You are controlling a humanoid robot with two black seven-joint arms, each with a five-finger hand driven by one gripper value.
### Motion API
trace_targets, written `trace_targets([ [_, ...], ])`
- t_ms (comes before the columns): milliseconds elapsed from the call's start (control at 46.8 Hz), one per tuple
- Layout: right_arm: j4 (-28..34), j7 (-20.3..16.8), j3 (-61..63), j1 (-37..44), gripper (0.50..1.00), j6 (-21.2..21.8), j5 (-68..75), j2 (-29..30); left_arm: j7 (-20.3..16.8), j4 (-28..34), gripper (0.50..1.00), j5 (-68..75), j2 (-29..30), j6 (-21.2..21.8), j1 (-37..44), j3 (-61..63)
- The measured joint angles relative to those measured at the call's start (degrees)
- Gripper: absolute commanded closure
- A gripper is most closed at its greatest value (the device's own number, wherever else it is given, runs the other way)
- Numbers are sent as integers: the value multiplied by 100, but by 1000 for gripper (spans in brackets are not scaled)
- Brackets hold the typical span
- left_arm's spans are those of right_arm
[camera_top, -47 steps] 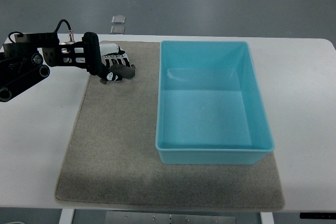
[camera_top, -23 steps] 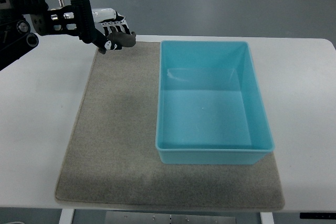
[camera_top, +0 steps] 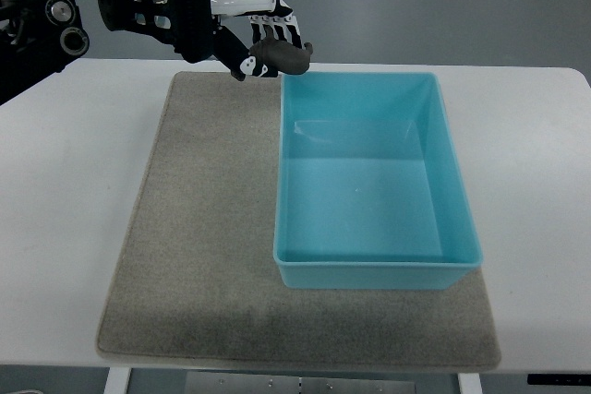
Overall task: Place brown hippo in blue box with left hand
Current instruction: 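Lift the hippo and carry it with the left hand over the blue box, then open the left hand to release the hippo into the box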
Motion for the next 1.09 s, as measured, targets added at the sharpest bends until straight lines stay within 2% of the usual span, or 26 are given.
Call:
trace_targets([
  [107,0,1,1,1,564,0,0,0,65,10,1000,99,-488,18,90,59],
  [427,0,-3,1,0,564,0,0,0,362,349,1000,243,-1459,114,475,129],
  [705,0,-3,1,0,564,0,0,0,381,631,1000,702,-1694,521,789,130],
  [769,0,-3,1,0,564,0,0,0,381,681,913,704,-1724,557,827,130],
  [855,0,-3,-1,0,564,0,0,0,379,688,627,705,-1737,569,875,130],
  [897,0,-2,-1,1,564,0,0,0,379,689,542,701,-1737,579,892,130],
  [962,0,-3,0,0,564,0,0,0,379,697,506,668,-1738,653,901,128],
  [1090,0,-1,1,0,564,0,0,0,379,700,504,574,-1739,795,914,117],
])
